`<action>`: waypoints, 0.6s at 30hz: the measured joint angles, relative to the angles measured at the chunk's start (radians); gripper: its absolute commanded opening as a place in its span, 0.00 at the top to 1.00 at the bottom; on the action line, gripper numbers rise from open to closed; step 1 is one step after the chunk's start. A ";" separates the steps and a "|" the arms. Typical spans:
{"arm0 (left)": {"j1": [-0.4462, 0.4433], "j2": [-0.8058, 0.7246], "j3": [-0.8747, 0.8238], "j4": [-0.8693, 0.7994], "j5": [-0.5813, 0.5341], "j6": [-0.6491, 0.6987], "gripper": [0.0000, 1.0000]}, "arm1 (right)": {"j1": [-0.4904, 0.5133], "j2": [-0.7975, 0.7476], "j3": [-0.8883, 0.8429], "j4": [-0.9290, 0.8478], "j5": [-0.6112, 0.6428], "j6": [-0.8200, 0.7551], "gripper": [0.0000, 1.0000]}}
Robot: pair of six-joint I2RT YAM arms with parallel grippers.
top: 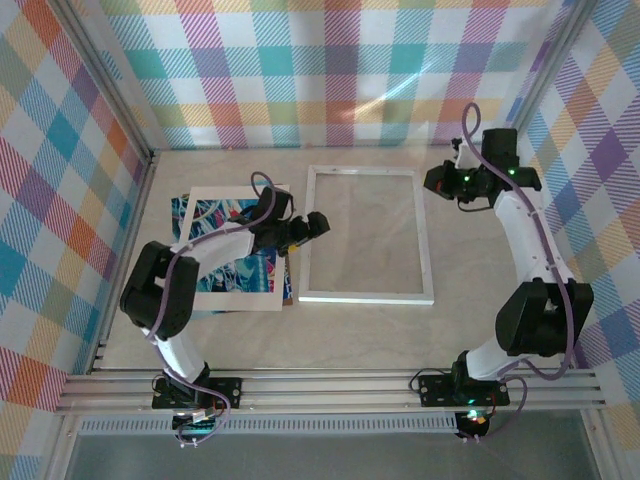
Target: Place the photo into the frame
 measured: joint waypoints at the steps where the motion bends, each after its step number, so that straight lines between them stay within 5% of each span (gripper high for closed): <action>1: 0.013 -0.018 0.000 0.000 -0.003 -0.001 0.00 | 0.006 -0.003 0.016 0.003 -0.024 0.006 1.00; 9: 0.219 -0.166 -0.142 0.040 -0.030 -0.045 0.00 | 0.135 0.022 0.191 0.081 -0.130 0.084 1.00; 18: 0.356 -0.293 -0.275 0.035 -0.036 -0.056 0.00 | 0.296 0.173 0.413 0.163 -0.152 0.154 1.00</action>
